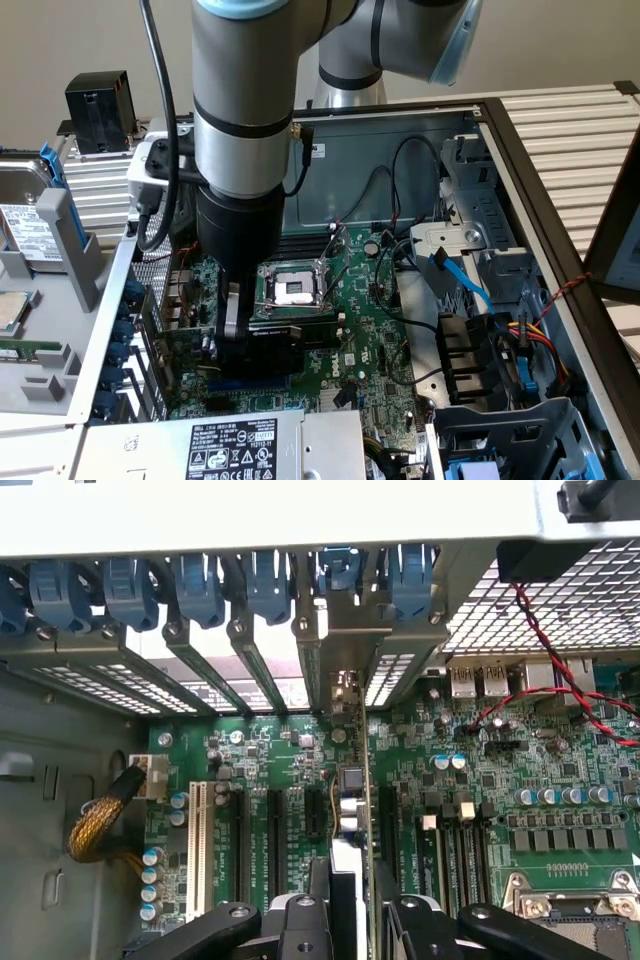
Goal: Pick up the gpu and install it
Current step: 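Insert the gpu into the slot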
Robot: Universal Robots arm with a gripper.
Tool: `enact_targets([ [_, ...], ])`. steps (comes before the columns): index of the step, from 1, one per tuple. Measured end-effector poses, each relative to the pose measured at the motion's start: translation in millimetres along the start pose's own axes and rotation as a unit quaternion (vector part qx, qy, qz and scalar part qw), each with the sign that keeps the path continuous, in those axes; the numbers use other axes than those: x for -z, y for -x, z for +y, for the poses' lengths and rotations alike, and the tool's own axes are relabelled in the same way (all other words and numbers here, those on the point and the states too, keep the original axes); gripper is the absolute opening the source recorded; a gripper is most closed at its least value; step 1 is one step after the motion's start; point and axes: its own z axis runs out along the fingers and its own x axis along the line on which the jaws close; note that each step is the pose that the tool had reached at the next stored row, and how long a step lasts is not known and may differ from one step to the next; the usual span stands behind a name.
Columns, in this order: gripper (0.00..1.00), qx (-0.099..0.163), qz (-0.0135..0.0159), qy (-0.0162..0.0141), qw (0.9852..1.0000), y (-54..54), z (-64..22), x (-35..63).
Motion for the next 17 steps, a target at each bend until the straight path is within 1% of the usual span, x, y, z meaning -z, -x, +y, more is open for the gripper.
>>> enact_targets([
  [17,0.27,0.0,0.0001,0.0,1.0,-0.1,0.0,-1.4],
])
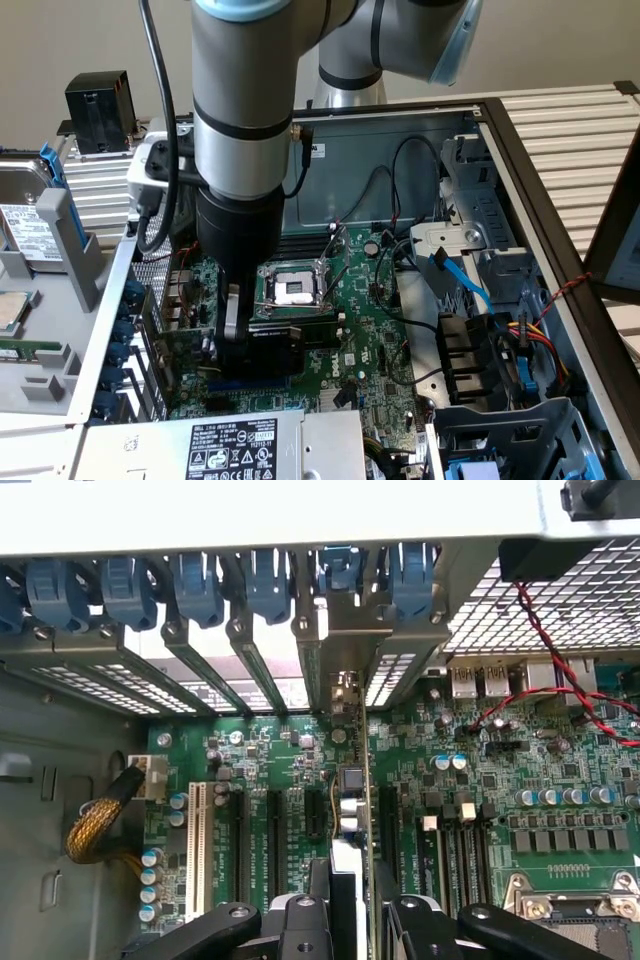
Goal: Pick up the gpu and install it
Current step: 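Insert the gpu into the slot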
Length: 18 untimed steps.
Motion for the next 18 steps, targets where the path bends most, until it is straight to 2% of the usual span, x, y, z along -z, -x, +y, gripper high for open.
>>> enact_targets([
  [18,0.27,0.0,0.0,0.0,1.0,0.0,-0.3,-1.5],
])
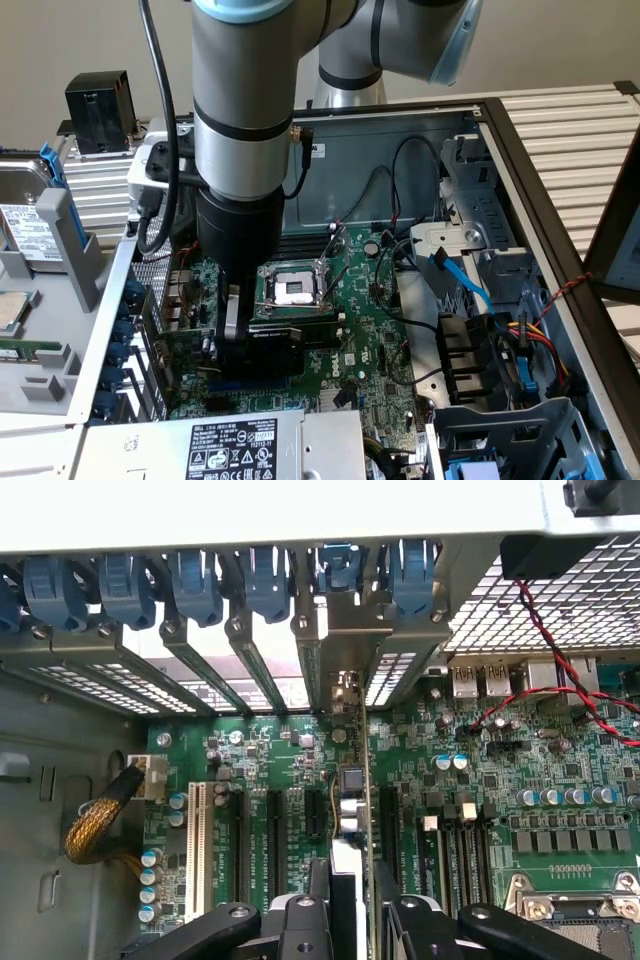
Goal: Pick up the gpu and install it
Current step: 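Insert the gpu into the slot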
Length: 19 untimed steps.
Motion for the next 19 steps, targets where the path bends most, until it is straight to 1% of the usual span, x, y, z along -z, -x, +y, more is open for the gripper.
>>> enact_targets([
  [19,0.27,0.0,-0.0002,-0.0002,1.0,-0.4,0.0,0.6],
])
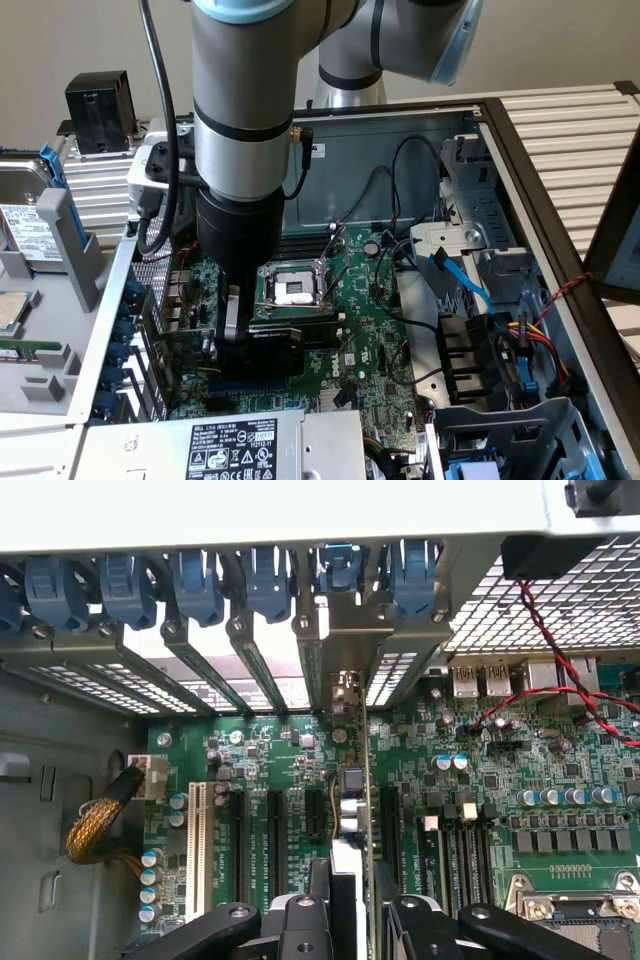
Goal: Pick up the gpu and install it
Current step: 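Insert the gpu into the slot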
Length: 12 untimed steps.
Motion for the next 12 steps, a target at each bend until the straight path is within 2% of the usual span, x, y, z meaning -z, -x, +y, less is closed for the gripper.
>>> enact_targets([
  [12,0.27,0.0,0.0001,0.0002,1.0,-0.2,0.0,1.3],
])
